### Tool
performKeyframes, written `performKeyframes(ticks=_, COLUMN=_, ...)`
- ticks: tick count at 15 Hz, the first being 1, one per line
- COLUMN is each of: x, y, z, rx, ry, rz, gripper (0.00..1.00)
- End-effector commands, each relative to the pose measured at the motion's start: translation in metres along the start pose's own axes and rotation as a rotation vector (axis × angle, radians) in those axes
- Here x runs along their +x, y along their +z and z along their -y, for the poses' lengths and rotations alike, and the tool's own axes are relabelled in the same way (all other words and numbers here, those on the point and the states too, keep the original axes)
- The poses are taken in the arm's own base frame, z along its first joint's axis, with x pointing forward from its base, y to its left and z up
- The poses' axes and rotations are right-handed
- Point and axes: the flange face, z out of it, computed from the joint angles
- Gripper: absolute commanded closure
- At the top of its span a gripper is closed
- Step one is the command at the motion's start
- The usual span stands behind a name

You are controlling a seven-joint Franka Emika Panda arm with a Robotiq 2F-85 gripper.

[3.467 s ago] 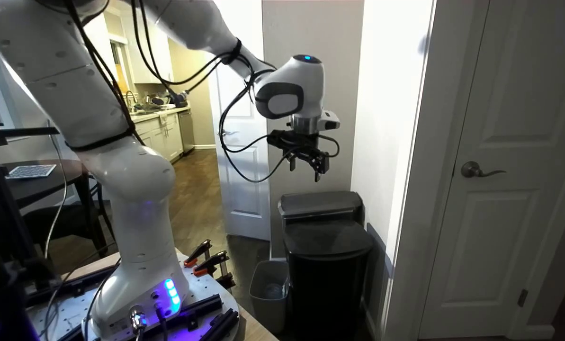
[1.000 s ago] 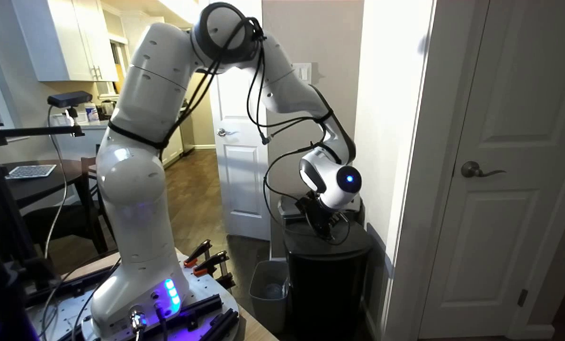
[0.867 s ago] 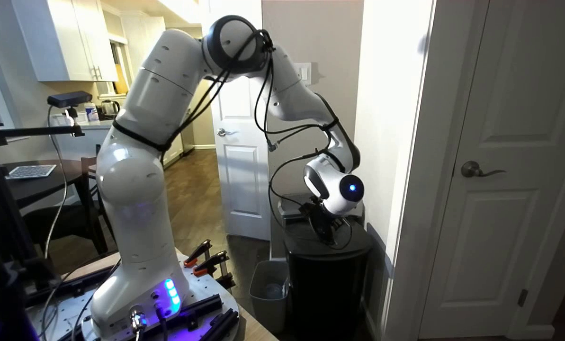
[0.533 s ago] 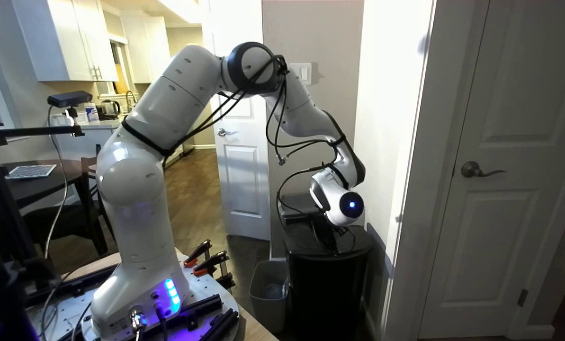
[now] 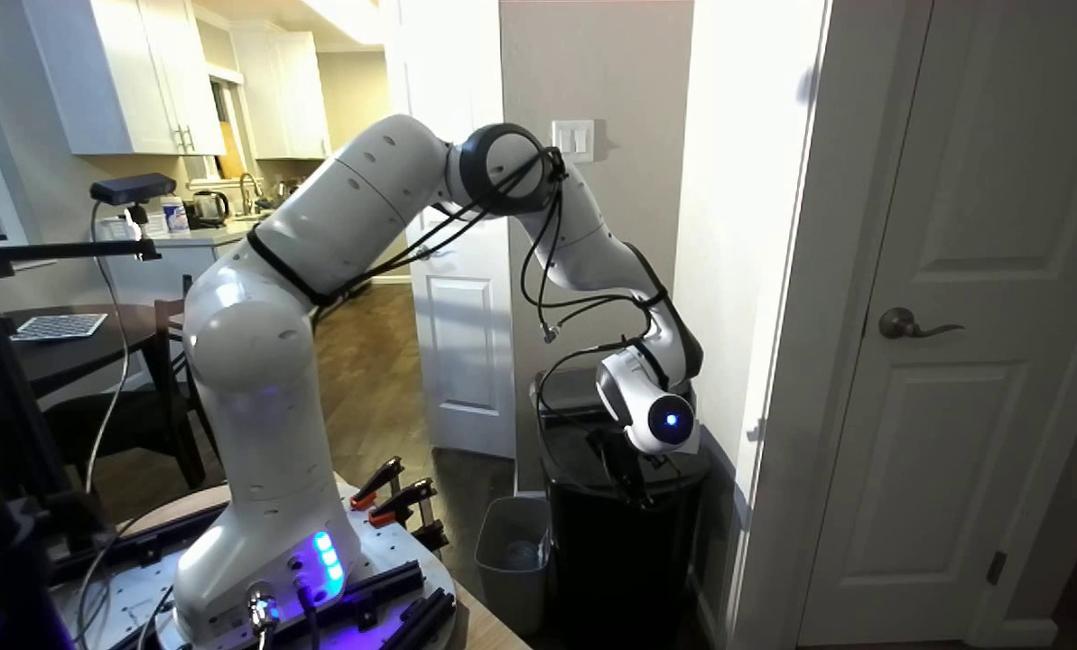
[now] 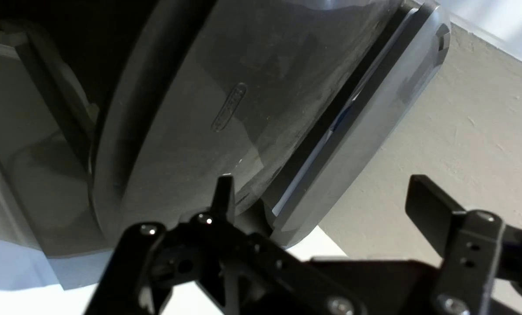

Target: Open the lid of the black bin

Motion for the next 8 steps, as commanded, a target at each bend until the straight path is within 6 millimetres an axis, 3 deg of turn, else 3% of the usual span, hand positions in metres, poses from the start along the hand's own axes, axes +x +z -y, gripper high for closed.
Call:
performKeyframes(ticks=1, x=0.001, y=0.0, z=0.0, rx=0.0, ry=0.0, rz=0.001, gripper=0.0)
performKeyframes(ticks=5, x=0.002, y=0.0, z=0.0, rx=0.0, ry=-0.001, rz=0.0, gripper=0.0)
performKeyframes(ticks=8, x=-0.003, y=0.002, z=-0.015, rx=0.026, ry=0.028, rz=0.013, gripper=0.0)
